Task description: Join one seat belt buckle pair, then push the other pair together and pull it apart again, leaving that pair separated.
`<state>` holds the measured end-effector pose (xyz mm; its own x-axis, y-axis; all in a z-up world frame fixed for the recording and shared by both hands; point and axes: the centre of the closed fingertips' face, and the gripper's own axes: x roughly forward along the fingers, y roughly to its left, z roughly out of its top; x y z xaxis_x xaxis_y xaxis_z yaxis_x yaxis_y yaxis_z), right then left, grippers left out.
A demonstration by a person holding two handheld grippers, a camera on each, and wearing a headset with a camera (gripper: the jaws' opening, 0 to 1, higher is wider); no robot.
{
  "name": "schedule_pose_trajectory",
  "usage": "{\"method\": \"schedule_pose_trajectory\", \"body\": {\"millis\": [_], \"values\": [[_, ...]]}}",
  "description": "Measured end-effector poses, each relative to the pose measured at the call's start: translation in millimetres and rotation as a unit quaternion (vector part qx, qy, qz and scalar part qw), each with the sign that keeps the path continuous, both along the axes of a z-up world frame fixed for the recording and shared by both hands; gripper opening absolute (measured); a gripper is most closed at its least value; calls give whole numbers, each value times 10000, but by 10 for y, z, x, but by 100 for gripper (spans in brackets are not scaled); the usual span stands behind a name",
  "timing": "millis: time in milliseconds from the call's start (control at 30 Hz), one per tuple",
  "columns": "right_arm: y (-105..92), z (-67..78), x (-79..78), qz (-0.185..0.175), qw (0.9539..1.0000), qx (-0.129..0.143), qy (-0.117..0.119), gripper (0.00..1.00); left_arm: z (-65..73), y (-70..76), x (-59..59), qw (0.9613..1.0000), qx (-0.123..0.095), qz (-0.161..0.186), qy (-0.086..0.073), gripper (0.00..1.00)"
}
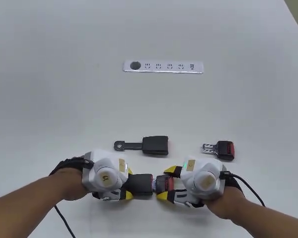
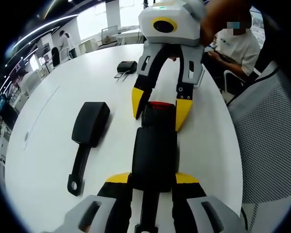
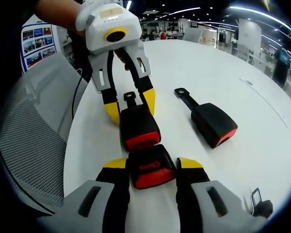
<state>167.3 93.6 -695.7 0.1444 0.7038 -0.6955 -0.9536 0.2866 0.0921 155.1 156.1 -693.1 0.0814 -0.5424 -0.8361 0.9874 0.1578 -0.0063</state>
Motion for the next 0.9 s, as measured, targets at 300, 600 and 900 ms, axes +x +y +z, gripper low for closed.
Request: {"method": "schedule_pose_trajectory", "body": {"millis": [300,600,900], "values": [[11,17,6,107,9999,90,-8,35,6,-2,-8,9997,-123,-195,-31,33],[34,9,8,302,9993,197,13,34,5,6,-4,9992,-265,-309,-44,32],[19,39,-11,483,9982,342,-51,33,3,7,-3,9983,-444,-362,-50,32]]}}
